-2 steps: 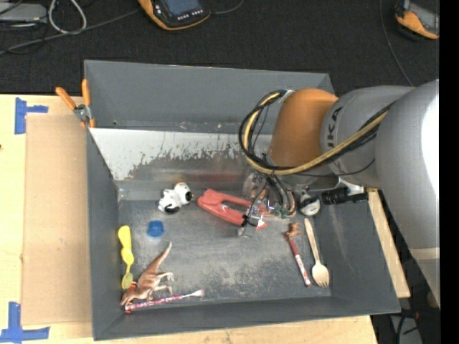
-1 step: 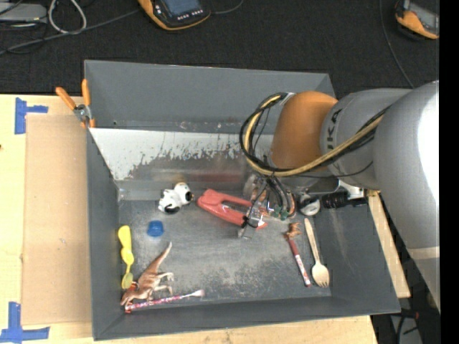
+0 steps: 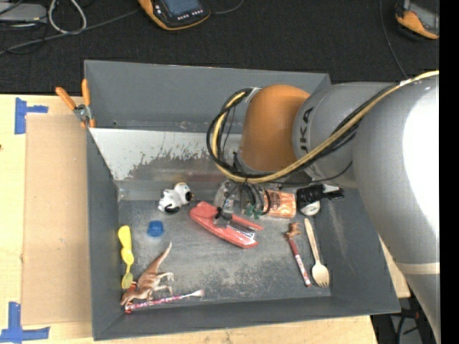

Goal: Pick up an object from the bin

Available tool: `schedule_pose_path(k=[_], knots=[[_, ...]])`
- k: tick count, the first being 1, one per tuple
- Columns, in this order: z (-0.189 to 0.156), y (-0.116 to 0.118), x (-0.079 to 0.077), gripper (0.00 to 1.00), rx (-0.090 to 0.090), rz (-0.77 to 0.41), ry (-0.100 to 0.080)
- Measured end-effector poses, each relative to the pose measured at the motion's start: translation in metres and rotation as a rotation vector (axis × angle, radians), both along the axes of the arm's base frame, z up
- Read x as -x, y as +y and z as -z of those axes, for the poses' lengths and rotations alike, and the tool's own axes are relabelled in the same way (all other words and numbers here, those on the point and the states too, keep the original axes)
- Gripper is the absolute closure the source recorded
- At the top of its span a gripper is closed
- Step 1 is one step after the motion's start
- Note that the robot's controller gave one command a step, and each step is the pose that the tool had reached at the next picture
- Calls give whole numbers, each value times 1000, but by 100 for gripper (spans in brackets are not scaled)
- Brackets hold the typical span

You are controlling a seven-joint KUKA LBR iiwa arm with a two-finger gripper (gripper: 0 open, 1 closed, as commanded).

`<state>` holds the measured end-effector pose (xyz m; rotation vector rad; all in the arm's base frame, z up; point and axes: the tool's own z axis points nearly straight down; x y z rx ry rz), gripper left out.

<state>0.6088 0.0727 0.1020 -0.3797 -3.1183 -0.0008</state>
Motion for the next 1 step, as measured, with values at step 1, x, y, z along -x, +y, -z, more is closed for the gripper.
schedule_pose_path(k=[1], knots=[[0,0,0,100,0,-1,0]])
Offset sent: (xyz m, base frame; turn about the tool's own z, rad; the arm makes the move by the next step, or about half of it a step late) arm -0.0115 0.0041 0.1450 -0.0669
